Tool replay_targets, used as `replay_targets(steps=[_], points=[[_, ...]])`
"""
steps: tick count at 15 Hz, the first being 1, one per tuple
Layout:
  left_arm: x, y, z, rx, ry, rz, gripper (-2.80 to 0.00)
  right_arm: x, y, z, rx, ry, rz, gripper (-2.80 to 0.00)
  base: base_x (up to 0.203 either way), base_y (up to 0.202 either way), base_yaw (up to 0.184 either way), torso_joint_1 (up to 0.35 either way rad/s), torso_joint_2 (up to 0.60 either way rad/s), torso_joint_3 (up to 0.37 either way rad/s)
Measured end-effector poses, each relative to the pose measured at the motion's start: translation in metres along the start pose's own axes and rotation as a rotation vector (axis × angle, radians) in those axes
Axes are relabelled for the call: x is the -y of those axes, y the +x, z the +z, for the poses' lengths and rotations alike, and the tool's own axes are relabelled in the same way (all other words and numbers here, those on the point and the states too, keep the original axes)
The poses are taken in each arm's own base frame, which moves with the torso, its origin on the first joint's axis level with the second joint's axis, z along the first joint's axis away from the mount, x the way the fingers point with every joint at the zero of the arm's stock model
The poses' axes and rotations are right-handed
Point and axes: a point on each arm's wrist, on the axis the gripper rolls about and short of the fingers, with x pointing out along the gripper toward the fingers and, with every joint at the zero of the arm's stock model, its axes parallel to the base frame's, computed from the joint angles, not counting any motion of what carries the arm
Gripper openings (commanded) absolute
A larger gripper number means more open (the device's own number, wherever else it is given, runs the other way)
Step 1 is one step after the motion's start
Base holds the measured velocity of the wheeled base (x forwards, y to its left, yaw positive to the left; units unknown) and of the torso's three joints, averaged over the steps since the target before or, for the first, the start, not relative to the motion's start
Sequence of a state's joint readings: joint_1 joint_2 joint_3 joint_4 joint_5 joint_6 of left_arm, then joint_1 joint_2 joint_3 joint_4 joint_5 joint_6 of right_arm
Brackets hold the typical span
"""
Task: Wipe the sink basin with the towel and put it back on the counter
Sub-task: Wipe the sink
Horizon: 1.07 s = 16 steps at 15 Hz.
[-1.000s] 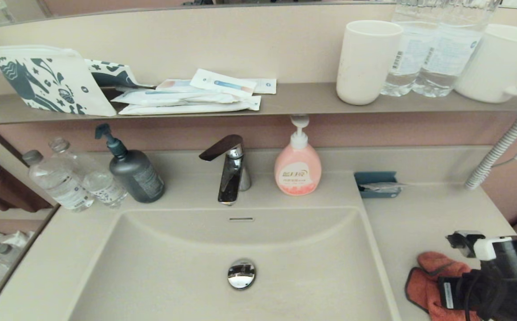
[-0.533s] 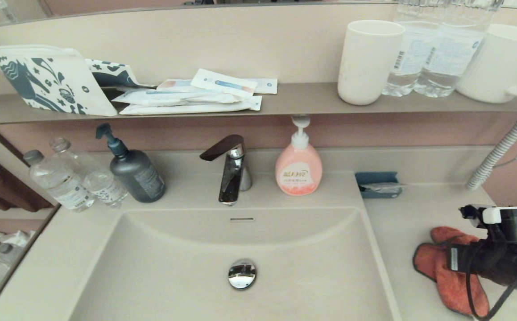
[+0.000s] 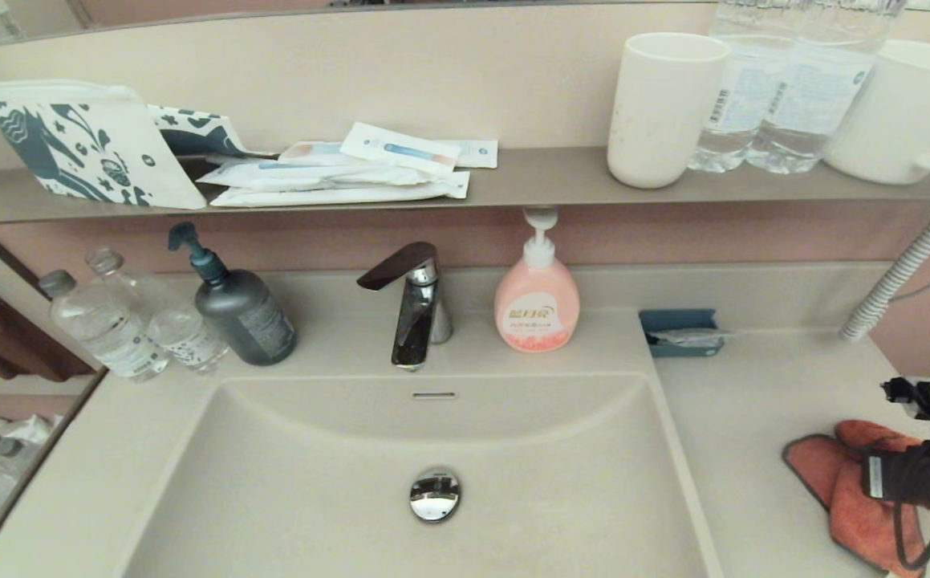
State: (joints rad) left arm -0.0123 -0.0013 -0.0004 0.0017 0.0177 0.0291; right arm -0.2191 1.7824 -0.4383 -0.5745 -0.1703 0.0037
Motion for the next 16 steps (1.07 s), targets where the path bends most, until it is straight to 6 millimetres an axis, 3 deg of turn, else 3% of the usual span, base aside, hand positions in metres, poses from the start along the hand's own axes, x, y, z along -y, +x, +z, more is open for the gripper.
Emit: replay_targets(steps=[5, 9, 12, 13, 16], points=[[0.0, 0.0, 0.0, 0.0, 0.0, 0.0, -2.8, -0.017, -0.029, 0.005, -0.051, -0.075, 0.078, -2.8, 0.0, 0.0, 0.0, 0.0, 0.0, 0.0], [0.0, 0.0, 0.0, 0.0, 0.0, 0.0, -2.8, -0.045, -0.056, 0.02, 0.062, -0.154, 0.131, -2.8, 0.0, 0.0, 0.0, 0.0, 0.0, 0.0], [0.0, 0.0, 0.0, 0.0, 0.0, 0.0, -2.8, -0.056, -0.066, 0.021, 0.098, -0.209, 0.136, -2.8, 0.0, 0.0, 0.0, 0.0, 0.0, 0.0], [0.0, 0.0, 0.0, 0.0, 0.0, 0.0, -2.8, -0.057, -0.067, 0.02, 0.099, -0.225, 0.139, 0.0, 0.0, 0.0, 0.0, 0.0, 0.0, 0.0], [0.0, 0.0, 0.0, 0.0, 0.0, 0.0, -2.8, -0.057, -0.067, 0.017, 0.099, -0.252, 0.14, 0.0, 0.0, 0.0, 0.0, 0.0, 0.0, 0.0]])
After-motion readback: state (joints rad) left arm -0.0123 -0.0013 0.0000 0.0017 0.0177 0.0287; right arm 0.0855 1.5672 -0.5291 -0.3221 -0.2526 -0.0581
